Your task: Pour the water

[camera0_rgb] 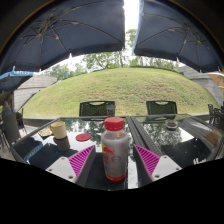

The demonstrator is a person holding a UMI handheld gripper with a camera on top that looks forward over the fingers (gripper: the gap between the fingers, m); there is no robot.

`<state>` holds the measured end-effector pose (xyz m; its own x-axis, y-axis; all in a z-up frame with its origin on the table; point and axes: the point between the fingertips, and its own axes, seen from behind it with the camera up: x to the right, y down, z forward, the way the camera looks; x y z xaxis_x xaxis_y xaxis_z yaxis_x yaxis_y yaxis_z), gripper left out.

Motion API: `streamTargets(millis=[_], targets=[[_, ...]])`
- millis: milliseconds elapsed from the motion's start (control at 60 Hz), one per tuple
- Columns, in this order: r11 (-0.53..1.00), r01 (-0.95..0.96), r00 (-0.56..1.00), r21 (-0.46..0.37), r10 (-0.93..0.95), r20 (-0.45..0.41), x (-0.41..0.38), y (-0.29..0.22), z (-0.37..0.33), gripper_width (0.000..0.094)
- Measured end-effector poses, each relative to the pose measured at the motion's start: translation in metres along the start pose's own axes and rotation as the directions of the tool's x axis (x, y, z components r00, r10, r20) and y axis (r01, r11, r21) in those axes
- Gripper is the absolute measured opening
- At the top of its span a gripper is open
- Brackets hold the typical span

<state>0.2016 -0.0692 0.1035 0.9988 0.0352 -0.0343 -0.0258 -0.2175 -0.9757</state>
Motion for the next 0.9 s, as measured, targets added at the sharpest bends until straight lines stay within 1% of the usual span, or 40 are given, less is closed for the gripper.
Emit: streamTargets(millis=[100,133,150,167,183,200,233,283,300,367,383,400,433,517,533,617,650,667,683,750,767,783,867,900], targets=[[0.999,-0.018,1.000,0.033,0.018,-0.010,-0.007,-0.004,0.031,0.0787],[0.999,-0.018,1.000,0.045,0.019,-0.022,-0.007,-0.007,0.039,0.0761],[0.998,-0.014,0.999,0.053,0.016,-0.029,-0.007,-0.008,0.043,0.0722],[0.998,-0.008,0.999,0.061,0.010,-0.040,-0.004,-0.009,0.046,0.0659],[0.998,0.003,0.998,0.070,0.001,-0.063,0.001,-0.010,0.049,0.0533],[0.997,0.021,0.996,0.080,-0.014,-0.087,0.006,-0.011,0.051,0.0469],[0.994,0.023,0.994,0.106,-0.011,-0.109,0.007,-0.012,0.049,0.0466],[0.991,0.006,0.991,0.132,0.012,-0.135,0.009,-0.011,0.047,0.0413],[0.991,0.008,0.992,0.136,0.009,-0.128,0.022,-0.012,0.051,0.0395],[0.992,0.002,0.992,0.124,0.014,-0.128,0.022,-0.010,0.052,0.0339],[0.992,0.001,0.992,0.124,0.015,-0.127,0.022,-0.010,0.052,0.0332],[0.993,0.006,0.991,0.119,0.011,-0.136,0.033,-0.014,0.031,0.0322],[0.992,0.009,0.992,0.128,0.007,-0.126,0.026,-0.012,0.047,0.0321],[0.994,0.051,0.989,0.100,-0.036,-0.145,0.027,-0.013,0.058,0.0317],[0.993,0.074,0.985,0.092,-0.058,-0.165,0.013,-0.022,0.052,0.0317],[0.962,0.251,0.952,0.106,-0.225,-0.208,0.003,-0.056,0.061,0.0317],[0.933,0.343,0.922,0.107,-0.312,-0.231,-0.007,-0.077,0.066,0.0316],[0.919,0.383,0.902,0.089,-0.352,-0.249,-0.016,-0.097,0.059,0.0316],[0.896,0.432,0.883,0.102,-0.398,-0.248,-0.021,-0.101,0.075,0.0317],[0.784,0.615,0.771,0.090,-0.573,-0.278,-0.052,-0.136,0.106,0.0315],[0.749,0.657,0.734,0.078,-0.614,-0.289,-0.074,-0.150,0.107,0.0314],[0.710,0.700,0.699,0.080,-0.658,-0.280,-0.073,-0.151,0.120,0.0315],[0.476,0.878,0.468,0.040,-0.838,-0.281,-0.137,-0.172,0.166,0.0316],[0.367,0.930,0.360,0.026,-0.892,-0.274,-0.152,-0.166,0.187,0.0317]])
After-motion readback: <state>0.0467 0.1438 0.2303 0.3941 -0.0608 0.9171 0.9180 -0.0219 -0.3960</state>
